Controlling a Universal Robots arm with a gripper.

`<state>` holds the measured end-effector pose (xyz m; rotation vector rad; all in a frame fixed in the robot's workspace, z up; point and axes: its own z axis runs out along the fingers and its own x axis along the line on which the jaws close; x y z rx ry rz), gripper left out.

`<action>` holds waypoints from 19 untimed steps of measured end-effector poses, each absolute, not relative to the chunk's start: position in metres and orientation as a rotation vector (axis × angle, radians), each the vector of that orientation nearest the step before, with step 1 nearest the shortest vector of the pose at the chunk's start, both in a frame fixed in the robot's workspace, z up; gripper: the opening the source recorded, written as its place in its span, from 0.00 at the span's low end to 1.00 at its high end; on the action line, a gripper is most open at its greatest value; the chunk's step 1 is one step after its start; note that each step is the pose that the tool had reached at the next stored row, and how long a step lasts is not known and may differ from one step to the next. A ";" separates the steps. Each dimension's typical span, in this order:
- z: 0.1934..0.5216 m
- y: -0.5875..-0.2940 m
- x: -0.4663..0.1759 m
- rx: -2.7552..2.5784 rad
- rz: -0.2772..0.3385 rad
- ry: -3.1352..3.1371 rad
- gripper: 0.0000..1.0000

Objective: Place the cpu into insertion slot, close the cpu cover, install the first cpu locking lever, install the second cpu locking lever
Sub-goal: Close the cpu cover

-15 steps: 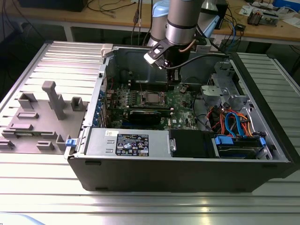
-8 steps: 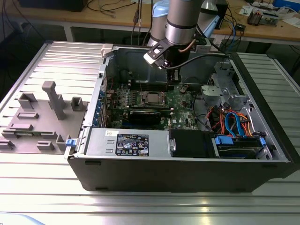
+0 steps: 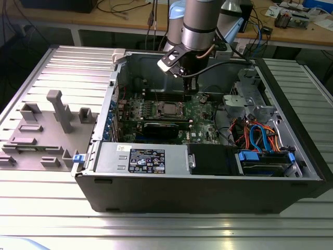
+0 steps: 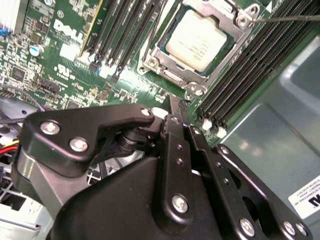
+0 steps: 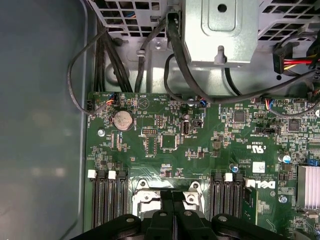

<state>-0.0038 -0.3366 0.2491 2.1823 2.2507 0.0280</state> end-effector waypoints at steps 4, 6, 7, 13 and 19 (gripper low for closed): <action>0.247 -0.337 -0.009 2.182 0.027 2.252 0.11; 0.247 -0.337 -0.010 2.182 0.027 2.252 0.11; 0.246 -0.337 -0.011 2.182 0.028 2.252 0.11; 0.246 -0.337 -0.014 2.181 0.027 2.253 0.11; 0.246 -0.337 -0.015 2.180 0.027 2.254 0.11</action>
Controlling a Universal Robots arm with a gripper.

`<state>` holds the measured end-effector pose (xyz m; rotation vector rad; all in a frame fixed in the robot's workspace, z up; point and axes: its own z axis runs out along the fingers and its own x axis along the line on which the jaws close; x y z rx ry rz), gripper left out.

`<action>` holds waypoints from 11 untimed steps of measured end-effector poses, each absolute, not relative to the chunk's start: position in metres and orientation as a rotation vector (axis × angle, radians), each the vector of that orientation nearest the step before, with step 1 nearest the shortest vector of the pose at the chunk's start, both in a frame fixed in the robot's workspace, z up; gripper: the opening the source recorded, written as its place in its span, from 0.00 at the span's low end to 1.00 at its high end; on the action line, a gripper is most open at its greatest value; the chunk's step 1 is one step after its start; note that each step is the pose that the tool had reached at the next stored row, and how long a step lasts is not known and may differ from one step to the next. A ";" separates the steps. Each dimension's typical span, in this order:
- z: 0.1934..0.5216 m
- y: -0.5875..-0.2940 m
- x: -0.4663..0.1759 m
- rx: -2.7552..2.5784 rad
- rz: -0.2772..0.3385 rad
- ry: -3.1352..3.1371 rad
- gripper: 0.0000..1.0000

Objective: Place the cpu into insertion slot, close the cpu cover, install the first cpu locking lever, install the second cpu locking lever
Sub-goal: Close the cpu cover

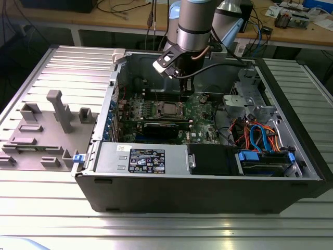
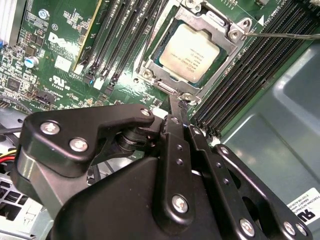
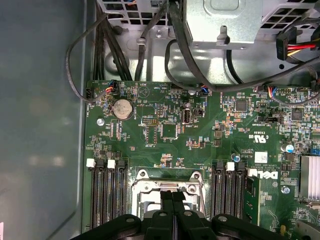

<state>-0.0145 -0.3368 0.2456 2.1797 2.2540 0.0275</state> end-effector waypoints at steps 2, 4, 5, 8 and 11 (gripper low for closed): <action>0.246 -0.337 -0.015 2.179 0.027 2.254 0.11; 0.245 -0.337 -0.015 2.180 0.028 2.254 0.11; 0.245 -0.337 -0.017 2.179 0.028 2.255 0.11; 0.242 -0.337 -0.029 2.176 0.027 2.258 0.11; 0.241 -0.337 -0.034 2.173 0.027 2.260 0.11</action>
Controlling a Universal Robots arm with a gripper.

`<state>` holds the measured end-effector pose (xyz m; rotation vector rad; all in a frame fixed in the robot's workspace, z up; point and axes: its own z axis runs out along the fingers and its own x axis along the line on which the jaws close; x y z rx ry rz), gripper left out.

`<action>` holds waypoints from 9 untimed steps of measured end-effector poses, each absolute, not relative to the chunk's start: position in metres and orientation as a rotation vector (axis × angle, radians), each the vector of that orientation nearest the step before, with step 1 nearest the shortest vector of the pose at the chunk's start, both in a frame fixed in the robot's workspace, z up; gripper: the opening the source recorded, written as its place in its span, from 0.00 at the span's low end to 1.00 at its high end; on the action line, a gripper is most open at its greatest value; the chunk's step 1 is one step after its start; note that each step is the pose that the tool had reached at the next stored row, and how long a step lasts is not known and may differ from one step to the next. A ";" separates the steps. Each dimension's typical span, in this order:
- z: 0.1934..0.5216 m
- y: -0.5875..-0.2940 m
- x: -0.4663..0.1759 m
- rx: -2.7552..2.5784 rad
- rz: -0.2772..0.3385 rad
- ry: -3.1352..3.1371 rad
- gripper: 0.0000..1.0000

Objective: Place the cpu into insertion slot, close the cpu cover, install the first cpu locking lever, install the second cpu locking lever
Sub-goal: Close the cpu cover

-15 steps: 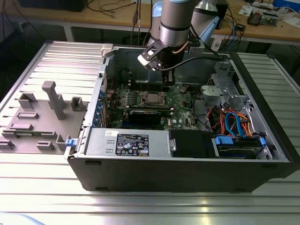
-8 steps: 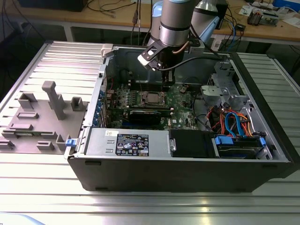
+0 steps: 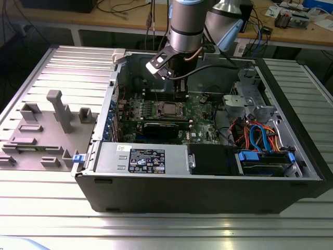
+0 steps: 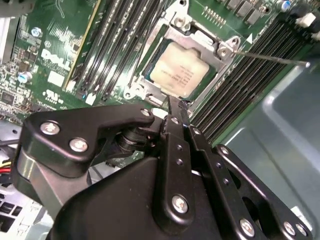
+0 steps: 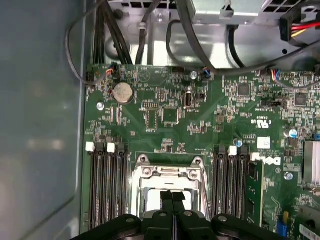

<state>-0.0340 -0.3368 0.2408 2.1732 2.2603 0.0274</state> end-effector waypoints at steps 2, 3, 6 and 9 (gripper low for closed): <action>0.239 -0.337 -0.036 2.170 0.028 2.263 0.11; 0.237 -0.337 -0.039 2.166 0.028 2.267 0.11; 0.233 -0.337 -0.047 2.158 0.028 2.275 0.11; 0.229 -0.337 -0.057 2.156 0.028 2.277 0.11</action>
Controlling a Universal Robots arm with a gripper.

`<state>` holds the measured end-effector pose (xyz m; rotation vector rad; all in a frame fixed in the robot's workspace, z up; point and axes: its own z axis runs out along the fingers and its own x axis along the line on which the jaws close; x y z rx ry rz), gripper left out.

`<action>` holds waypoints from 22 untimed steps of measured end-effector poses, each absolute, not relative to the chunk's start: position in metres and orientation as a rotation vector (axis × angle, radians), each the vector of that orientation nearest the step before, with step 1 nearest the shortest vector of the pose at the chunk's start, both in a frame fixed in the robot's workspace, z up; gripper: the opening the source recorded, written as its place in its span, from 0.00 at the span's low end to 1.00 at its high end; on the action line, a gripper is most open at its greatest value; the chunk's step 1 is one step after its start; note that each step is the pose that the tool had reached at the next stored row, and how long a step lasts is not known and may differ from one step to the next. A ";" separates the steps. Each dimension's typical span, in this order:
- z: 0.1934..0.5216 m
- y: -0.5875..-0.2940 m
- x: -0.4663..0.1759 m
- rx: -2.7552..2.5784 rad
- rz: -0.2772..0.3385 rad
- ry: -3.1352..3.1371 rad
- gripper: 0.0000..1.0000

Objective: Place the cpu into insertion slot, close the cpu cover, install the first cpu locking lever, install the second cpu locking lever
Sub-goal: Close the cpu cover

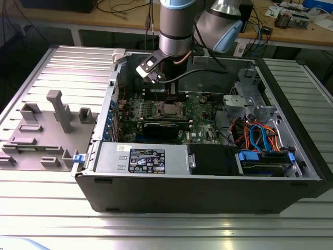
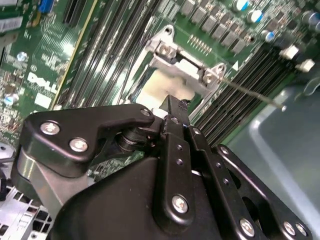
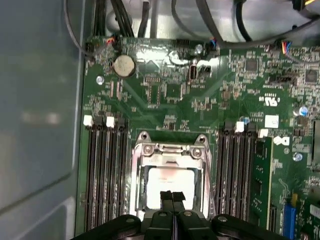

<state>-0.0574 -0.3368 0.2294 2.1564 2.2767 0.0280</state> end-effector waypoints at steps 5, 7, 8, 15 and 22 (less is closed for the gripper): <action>0.213 -0.337 -0.070 2.156 0.028 2.278 0.11; 0.205 -0.337 -0.071 2.156 0.028 2.279 0.11; 0.213 -0.337 -0.071 2.156 0.028 2.279 0.11; 0.213 -0.337 -0.059 2.156 0.028 2.279 0.11; 0.213 -0.337 -0.049 2.158 0.023 2.281 0.11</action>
